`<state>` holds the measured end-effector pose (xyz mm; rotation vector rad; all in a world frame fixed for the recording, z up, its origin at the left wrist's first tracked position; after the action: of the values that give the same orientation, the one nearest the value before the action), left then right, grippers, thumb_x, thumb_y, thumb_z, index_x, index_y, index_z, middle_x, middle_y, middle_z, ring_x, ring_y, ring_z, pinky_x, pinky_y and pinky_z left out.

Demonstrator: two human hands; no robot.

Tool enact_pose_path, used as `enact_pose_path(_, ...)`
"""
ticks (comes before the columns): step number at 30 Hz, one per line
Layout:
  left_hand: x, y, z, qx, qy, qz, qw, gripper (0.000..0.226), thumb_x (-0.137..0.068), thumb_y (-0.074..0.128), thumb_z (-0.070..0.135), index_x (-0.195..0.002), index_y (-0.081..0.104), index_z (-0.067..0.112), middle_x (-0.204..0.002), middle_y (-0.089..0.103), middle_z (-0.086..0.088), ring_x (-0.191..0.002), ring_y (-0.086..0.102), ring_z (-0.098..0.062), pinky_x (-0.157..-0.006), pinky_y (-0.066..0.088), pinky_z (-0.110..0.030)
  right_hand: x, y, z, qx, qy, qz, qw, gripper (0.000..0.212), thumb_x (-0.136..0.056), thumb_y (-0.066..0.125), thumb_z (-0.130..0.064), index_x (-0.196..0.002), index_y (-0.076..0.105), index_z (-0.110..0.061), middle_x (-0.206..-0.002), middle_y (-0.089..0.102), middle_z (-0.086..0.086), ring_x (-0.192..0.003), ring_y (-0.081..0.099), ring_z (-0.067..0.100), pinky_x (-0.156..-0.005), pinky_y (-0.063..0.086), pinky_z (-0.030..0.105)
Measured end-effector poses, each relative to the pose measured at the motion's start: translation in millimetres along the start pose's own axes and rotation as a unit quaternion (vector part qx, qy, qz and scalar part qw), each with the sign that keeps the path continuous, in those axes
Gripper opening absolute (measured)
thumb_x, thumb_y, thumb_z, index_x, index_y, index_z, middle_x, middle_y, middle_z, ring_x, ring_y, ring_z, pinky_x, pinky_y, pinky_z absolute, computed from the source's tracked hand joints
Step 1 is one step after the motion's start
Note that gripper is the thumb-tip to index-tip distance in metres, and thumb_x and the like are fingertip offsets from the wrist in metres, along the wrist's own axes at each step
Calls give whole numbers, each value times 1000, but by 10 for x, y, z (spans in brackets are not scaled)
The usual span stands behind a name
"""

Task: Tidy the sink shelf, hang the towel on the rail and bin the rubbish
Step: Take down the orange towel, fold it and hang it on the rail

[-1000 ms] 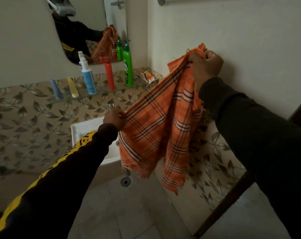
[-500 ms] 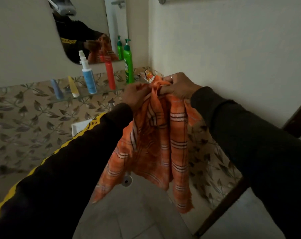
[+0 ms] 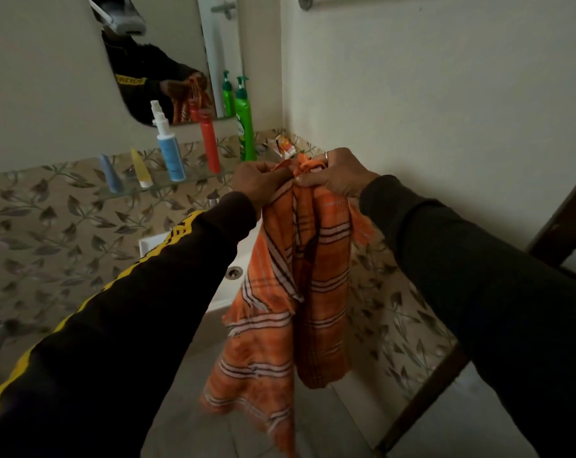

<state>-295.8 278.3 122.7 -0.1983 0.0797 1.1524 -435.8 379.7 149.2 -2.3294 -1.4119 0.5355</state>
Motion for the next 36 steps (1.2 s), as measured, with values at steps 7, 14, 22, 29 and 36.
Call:
enact_pose_path(7,57,-193,-219,-277,42,-54,958,7,-81,70,11,-83,74,16,-74,70,-4,-57,62,-6,-57,49,-18,-8,-342,84,-26,18,149,988,34,-74,74,-22,-93,73,5,-90,74,23,-80,72,32,-75,61,46)
enact_pose_path(14,114,-481,-641,-377,-7,-36,926,21,-86,59,11,-65,64,8,-82,68,-23,-84,67,-33,-67,48,-33,36,-762,165,-51,26,288,956,29,-73,71,-28,-74,71,1,-67,64,7,-71,67,29,-70,61,43)
enact_pose_path(22,162,-635,-651,-277,57,24,959,24,-84,62,12,-82,48,32,-78,62,-1,-71,63,-27,-57,49,-33,178,-1013,286,-44,42,364,929,24,-80,64,-24,-62,51,-17,-62,44,3,-59,42,18,-53,36,29)
enact_pose_path(29,238,-676,-418,-291,216,45,931,16,-96,59,25,-88,66,13,-78,64,-7,-75,59,-27,-64,36,-29,270,-1134,401,-23,63,403,913,15,-85,59,-23,-74,61,-13,-73,56,6,-70,55,22,-69,53,39)
enact_pose_path(36,171,-603,-493,-132,96,-51,985,17,-96,61,22,-86,71,12,-63,61,-7,-50,57,-10,-52,54,-24,197,-1012,458,-6,75,366,928,21,-85,61,-24,-66,56,-16,-73,58,5,-71,57,22,-68,51,36)
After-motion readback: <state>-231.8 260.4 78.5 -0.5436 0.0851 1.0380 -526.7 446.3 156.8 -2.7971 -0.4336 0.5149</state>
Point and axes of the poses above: each hand's wrist, its own x-axis away from the middle knuckle, its own y-axis out of the palm, z = x × y, the point moved 9 cm from there along -x, towards the middle knuckle
